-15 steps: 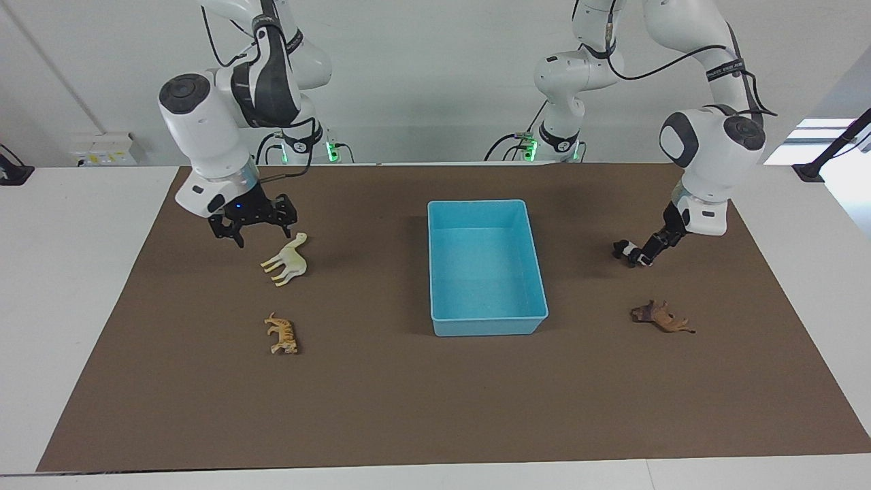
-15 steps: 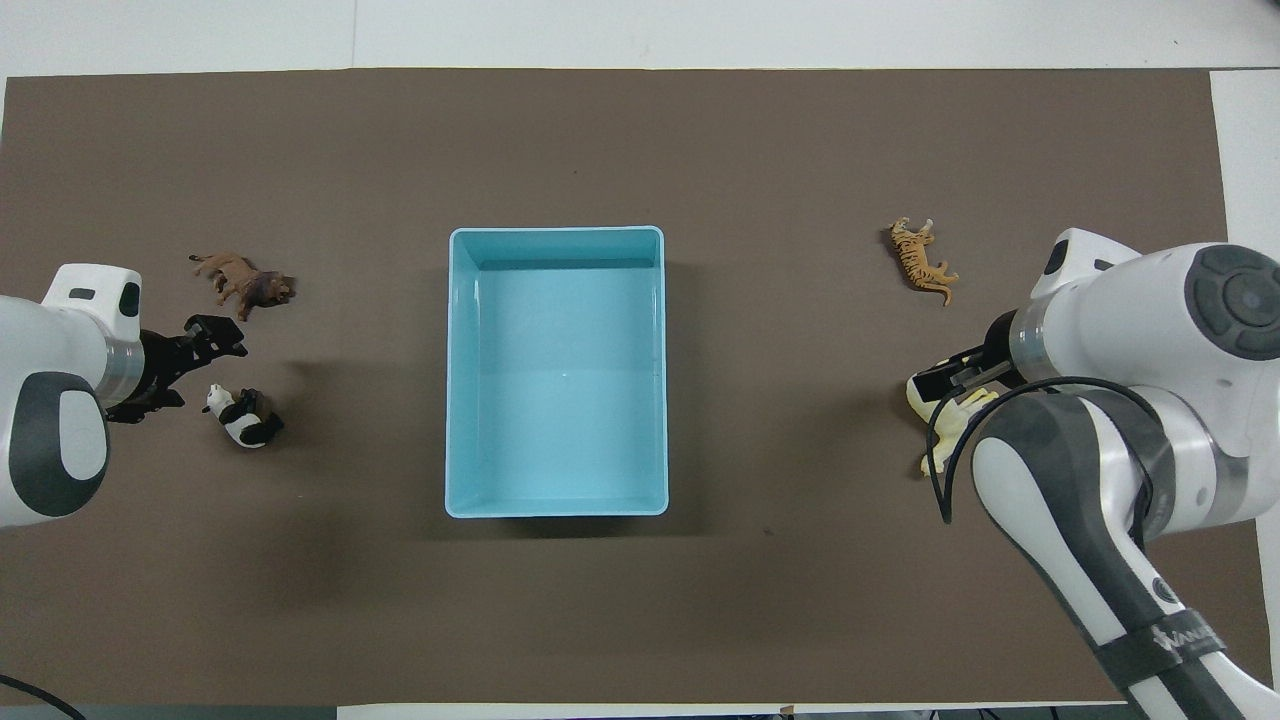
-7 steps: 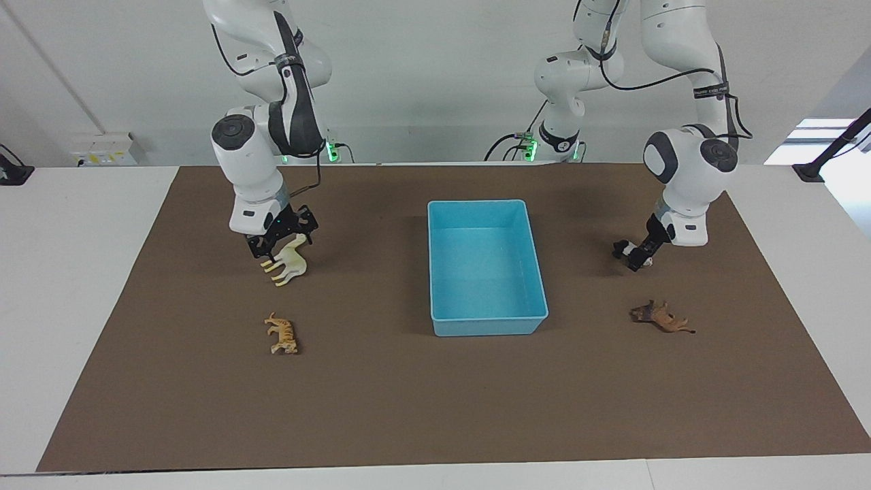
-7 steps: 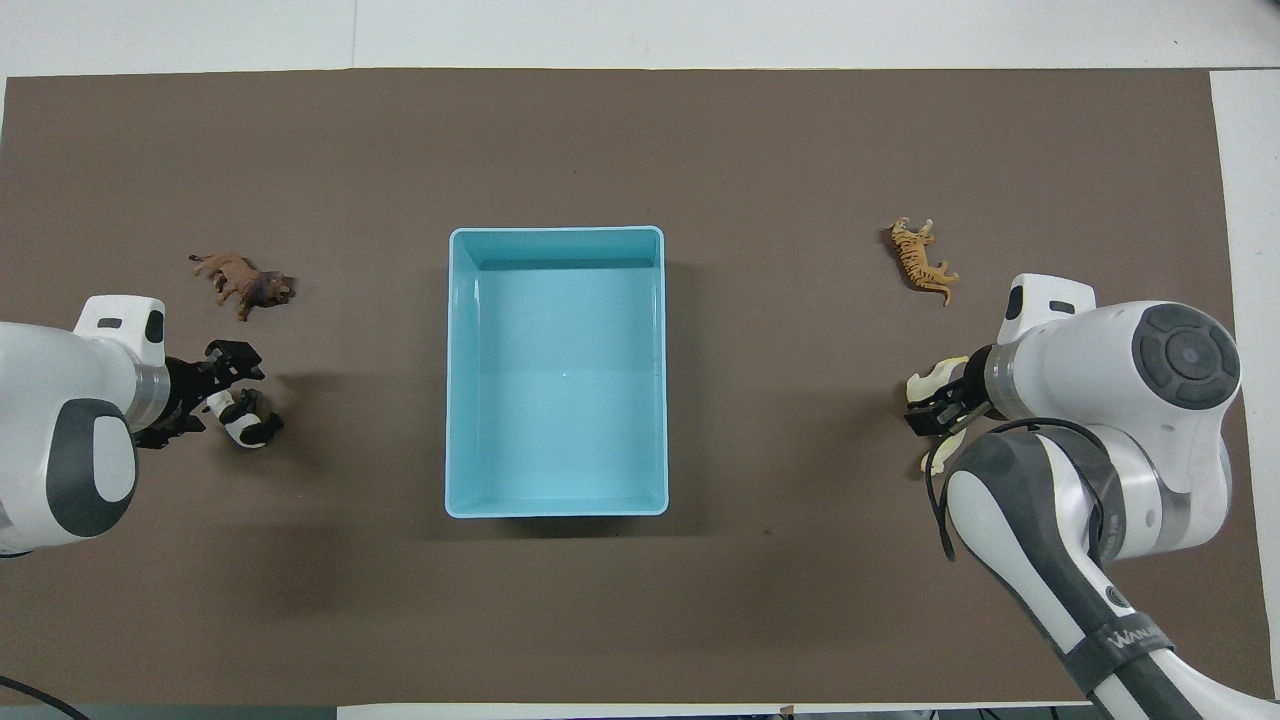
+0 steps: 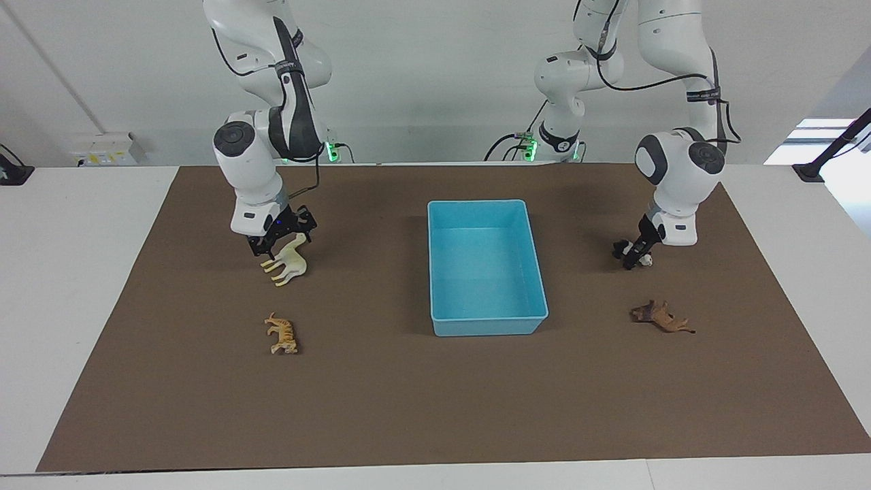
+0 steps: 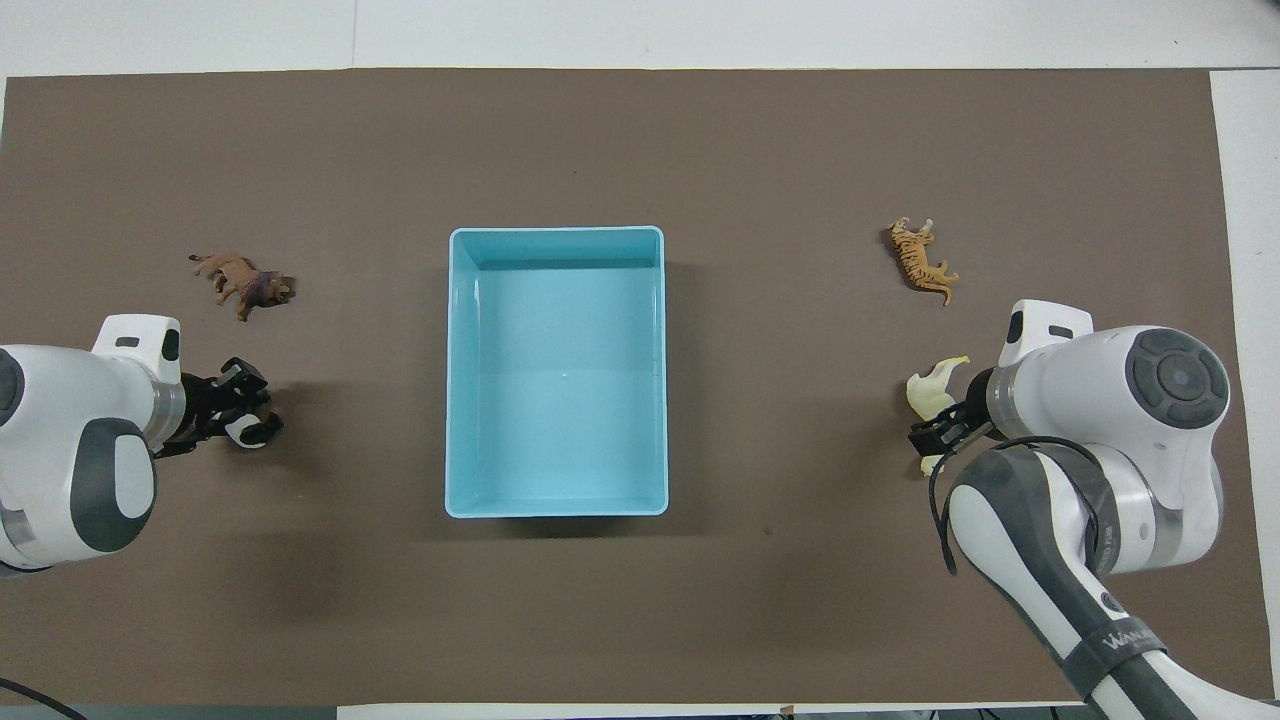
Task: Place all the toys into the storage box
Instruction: 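Close the left gripper on the cow while the right gripper grips the horse, then carry the cow into the box with the left gripper and release it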
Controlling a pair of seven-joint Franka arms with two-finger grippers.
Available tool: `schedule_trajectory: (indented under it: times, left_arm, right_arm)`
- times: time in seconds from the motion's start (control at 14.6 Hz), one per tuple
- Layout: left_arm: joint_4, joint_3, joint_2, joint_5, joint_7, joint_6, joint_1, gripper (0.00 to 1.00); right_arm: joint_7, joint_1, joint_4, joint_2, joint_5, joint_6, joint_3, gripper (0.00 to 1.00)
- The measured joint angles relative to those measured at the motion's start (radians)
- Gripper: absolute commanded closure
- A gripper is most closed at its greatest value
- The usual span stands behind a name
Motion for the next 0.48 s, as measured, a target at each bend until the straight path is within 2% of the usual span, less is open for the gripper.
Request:
schedule_trajectory:
  times: [0.2, 0.34, 0.48]
  left_arm:
    - [0.054, -0.006, -0.005, -0.001, -0.002, -0.058, -0.002, 1.0]
    - [0.185, -0.011, -0.008, -0.004, -0.043, -0.216, -0.031, 1.0]
    - [0.343, -0.015, -0.009, -0.016, -0.152, -0.377, -0.121, 1.0]
  right_arm:
    - [0.0, 0.0, -0.018, 0.0, 0.0, 0.027, 0.0, 0.02]
    - [0.0, 0.0, -0.026, 0.002, 0.0, 0.056, 0.0, 0.02]
    - [0.0, 0.001, -0.032, 0.008, 0.0, 0.071, 0.0, 0.03]
